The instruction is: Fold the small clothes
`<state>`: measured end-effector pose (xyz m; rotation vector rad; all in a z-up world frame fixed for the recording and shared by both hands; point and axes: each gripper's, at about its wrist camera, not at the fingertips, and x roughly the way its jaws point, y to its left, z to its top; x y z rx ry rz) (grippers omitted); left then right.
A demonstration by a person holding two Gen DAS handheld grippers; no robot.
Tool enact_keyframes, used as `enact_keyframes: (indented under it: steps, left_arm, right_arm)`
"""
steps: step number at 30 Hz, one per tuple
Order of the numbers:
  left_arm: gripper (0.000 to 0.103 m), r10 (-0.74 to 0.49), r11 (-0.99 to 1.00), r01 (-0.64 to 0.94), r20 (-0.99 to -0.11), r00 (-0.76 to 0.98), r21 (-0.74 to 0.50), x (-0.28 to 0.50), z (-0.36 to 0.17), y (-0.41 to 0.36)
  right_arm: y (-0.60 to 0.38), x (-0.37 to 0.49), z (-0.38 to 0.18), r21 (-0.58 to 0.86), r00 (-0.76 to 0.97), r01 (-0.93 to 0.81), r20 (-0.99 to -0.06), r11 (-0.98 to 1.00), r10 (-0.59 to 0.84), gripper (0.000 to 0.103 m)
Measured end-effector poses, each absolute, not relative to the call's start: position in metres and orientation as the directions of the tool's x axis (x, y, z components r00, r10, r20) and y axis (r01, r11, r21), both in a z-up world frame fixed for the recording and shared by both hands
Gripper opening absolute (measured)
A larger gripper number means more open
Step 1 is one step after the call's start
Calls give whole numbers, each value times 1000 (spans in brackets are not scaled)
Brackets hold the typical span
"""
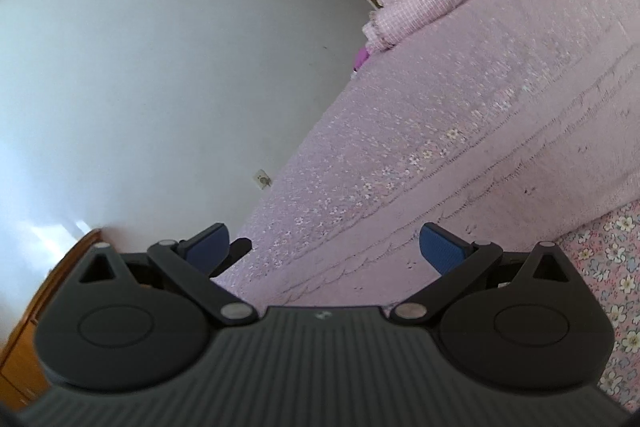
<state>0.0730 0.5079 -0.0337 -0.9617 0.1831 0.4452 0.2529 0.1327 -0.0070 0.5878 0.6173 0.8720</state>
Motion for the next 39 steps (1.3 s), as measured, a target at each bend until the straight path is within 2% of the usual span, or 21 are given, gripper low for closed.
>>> enact_keyframes:
  steps: [2, 5, 7, 8, 10, 12, 13, 15, 18, 26, 39]
  left_arm:
    - [103, 284, 483, -437, -337, 898, -758, 71, -33, 509]
    - [95, 304, 486, -457, -346, 888, -745, 65, -35, 506]
    - [94, 308, 501, -458, -344, 887, -734, 57, -36, 500]
    - [89, 321, 501, -465, -342, 883, -730, 53, -36, 497]
    - [73, 369, 486, -515, -368, 853, -706, 45, -41, 493]
    - [46, 396, 459, -546, -389, 832, -700, 39, -45, 491]
    - [39, 396, 446, -549, -395, 829, -707, 36, -47, 493]
    - [13, 400, 400, -564, -416, 817, -723, 32, -51, 501]
    - [11, 405, 352, -555, -412, 816, -754, 25, -52, 502]
    - [10, 430, 367, -563, -401, 809, -741, 20, -33, 490]
    - [10, 410, 564, -513, -320, 854, -647, 55, 22, 428]
  right_arm:
    - [131, 254, -7, 691, 498, -510, -247, 512, 831, 103]
    - [124, 251, -6, 686, 514, -513, -235, 515, 825, 103]
    - [120, 251, -7, 690, 520, -508, -231, 516, 822, 103]
    - [118, 250, -8, 692, 523, -506, -230, 516, 821, 103]
    - [116, 249, -10, 694, 523, -503, -231, 516, 820, 103]
    - [118, 248, -12, 678, 533, -504, -244, 536, 810, 103]
    - [120, 245, -12, 658, 543, -511, -252, 553, 801, 103]
    - [124, 242, -14, 625, 554, -528, -259, 575, 791, 103]
    - [130, 240, -14, 596, 558, -544, -270, 591, 785, 103]
    - [129, 237, -9, 535, 582, -570, -273, 624, 766, 103]
    - [98, 262, -3, 446, 692, -519, -281, 729, 665, 103]
